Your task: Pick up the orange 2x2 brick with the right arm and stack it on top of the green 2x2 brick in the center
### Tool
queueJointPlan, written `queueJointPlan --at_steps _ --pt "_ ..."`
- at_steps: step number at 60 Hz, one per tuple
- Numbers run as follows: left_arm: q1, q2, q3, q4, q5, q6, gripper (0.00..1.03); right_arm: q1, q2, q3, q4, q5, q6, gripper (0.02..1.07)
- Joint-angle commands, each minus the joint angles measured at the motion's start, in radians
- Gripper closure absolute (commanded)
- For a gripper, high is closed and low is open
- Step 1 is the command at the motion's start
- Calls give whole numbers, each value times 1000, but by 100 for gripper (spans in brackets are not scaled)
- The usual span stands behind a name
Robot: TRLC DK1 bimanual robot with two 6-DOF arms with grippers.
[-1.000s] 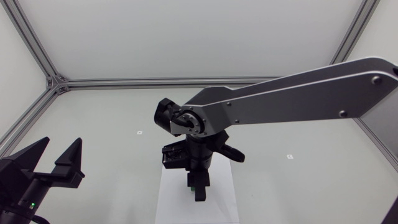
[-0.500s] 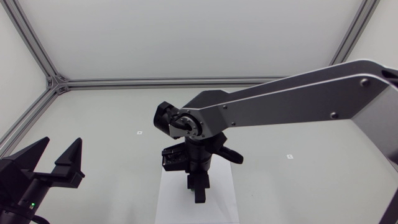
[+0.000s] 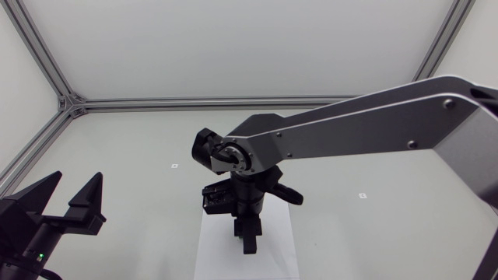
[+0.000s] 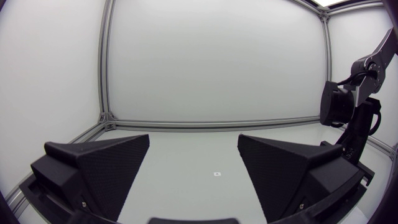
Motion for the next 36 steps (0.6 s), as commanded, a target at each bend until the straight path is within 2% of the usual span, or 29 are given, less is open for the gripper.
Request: queueJointPlan --at_steps 1,36 --pt "-8 -3 -41 -11 3 5 4 4 34 20 -9 9 -15 101" --pt "-8 -3 -41 -11 3 5 4 -5 68 29 -49 29 -8 101"
